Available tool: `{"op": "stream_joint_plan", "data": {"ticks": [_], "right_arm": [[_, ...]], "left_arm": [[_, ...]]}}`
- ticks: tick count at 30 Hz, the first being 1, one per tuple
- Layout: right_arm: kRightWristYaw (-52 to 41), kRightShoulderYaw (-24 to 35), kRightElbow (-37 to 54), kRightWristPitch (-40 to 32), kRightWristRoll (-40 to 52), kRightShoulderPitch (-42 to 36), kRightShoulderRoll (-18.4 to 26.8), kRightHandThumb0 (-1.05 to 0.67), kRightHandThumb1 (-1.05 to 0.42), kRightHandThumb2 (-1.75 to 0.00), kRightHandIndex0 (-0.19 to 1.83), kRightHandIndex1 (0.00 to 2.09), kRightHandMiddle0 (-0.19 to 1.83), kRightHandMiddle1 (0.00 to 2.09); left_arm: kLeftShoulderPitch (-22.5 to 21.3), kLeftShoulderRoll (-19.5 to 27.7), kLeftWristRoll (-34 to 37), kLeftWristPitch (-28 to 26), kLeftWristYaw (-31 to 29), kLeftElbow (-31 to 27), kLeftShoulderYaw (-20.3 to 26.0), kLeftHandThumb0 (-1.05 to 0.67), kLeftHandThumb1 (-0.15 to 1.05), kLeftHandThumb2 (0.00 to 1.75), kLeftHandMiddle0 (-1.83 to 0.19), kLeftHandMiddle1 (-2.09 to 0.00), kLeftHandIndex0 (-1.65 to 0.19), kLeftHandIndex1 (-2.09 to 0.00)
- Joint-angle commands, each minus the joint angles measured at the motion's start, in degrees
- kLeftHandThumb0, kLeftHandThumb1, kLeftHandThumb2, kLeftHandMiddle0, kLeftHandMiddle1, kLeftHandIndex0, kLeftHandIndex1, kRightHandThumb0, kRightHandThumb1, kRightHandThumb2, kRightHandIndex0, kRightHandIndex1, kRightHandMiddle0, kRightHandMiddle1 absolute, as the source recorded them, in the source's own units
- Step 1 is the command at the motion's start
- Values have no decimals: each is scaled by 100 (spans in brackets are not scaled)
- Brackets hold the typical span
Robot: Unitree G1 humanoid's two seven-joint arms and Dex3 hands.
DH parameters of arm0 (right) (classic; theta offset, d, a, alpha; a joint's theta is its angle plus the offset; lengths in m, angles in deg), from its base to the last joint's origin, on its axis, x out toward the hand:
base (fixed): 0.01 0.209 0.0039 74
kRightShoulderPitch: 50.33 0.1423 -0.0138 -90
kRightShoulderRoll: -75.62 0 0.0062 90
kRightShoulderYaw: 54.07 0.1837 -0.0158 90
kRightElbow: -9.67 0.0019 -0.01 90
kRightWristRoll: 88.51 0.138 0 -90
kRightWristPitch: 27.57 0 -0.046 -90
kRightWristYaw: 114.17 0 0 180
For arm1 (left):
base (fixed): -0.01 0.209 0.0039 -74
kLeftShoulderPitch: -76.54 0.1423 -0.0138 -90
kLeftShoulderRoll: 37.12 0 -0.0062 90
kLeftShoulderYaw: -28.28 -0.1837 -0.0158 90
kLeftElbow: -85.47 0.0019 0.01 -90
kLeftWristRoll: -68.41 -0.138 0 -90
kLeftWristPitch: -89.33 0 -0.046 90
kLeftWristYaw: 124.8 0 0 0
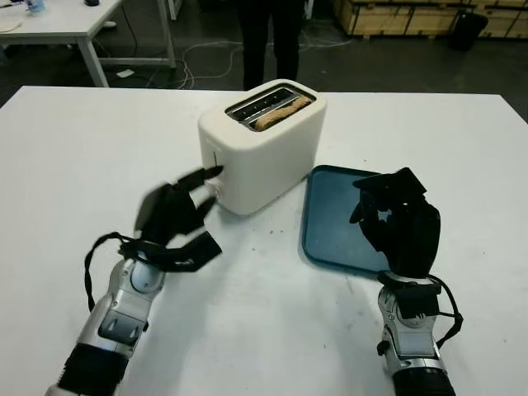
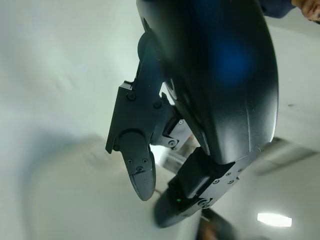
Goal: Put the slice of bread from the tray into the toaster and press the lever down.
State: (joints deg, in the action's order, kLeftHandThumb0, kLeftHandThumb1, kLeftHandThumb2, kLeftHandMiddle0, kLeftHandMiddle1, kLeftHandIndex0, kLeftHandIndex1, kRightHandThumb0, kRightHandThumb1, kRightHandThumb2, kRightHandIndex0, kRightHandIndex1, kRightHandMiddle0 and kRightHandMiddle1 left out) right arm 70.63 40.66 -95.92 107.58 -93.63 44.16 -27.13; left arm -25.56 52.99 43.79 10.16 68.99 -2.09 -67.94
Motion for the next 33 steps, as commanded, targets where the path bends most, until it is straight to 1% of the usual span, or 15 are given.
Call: {"op": "stream_joint_plan", "data": {"ticks": [1,4,6,9,11,13,15,17,19,22,23,24,27,30,33], "right_arm": [[-63,-7,-84,-5,109,114,26,-42,-92,-43,100,175,64,174],[-234,-26,-10,-323,363,132,18,-44,-92,-43,100,175,64,174],[-224,45,28,-615,360,231,76,-46,-92,-42,100,175,64,174],[-165,208,19,-1058,436,479,134,-45,-92,-40,98,175,65,163],[-89,347,-65,-1226,464,694,180,-47,-92,-37,97,175,72,149],[76,469,-115,-1355,371,885,236,-48,-92,-35,92,172,76,138],[182,535,-139,-1445,317,1014,291,-48,-92,-34,89,168,76,136],[207,581,-191,-1518,333,1142,370,-49,-92,-31,87,161,76,131],[240,610,-233,-1631,334,1236,419,-49,-92,-29,88,154,77,124],[313,625,-294,-1834,303,1337,439,-50,-92,-25,89,140,82,105],[352,618,-305,-1887,267,1356,443,-51,-92,-24,88,133,84,92],[373,605,-298,-1938,260,1362,429,-51,-92,-24,88,129,87,86],[355,559,-312,-1979,260,1357,404,-51,-92,-22,92,119,94,69],[366,482,-332,-1971,144,1307,413,-50,-92,-22,97,113,101,57],[385,414,-360,-1943,74,1239,395,-51,-92,-23,97,112,103,52]], "left_arm": [[-76,-32,167,141,92,113,221,-36,92,47,-81,-175,-63,-120],[-144,-97,502,264,20,75,491,-39,92,43,-75,-175,-57,-125],[-185,-148,800,328,-49,-11,685,-42,92,39,-71,-175,-58,-120],[-156,-246,1227,288,-219,-296,886,-44,92,33,-60,-173,-59,-112],[-39,-314,1370,238,-296,-540,966,-43,92,31,-57,-160,-59,-108],[141,-428,1428,192,-305,-772,1003,-43,92,29,-56,-143,-58,-102],[314,-584,1466,171,-270,-914,1020,-43,92,27,-56,-134,-57,-97],[516,-780,1460,96,-199,-1022,1030,-45,92,26,-56,-131,-57,-94],[683,-1014,1466,0,-104,-1100,1043,-46,92,24,-58,-132,-59,-94],[889,-1365,1619,-8,-4,-1054,1043,-45,92,26,-54,-146,-57,-103],[938,-1464,1616,2,52,-1014,1039,-46,92,27,-51,-155,-54,-108],[961,-1556,1631,26,93,-948,1035,-47,92,28,-50,-159,-53,-111],[930,-1726,1684,122,126,-754,1032,-51,92,29,-46,-172,-49,-124],[796,-1783,1642,145,158,-644,1029,-53,92,29,-50,-174,-50,-133],[679,-1790,1657,247,147,-559,1022,-54,92,30,-54,-175,-50,-141]]}}
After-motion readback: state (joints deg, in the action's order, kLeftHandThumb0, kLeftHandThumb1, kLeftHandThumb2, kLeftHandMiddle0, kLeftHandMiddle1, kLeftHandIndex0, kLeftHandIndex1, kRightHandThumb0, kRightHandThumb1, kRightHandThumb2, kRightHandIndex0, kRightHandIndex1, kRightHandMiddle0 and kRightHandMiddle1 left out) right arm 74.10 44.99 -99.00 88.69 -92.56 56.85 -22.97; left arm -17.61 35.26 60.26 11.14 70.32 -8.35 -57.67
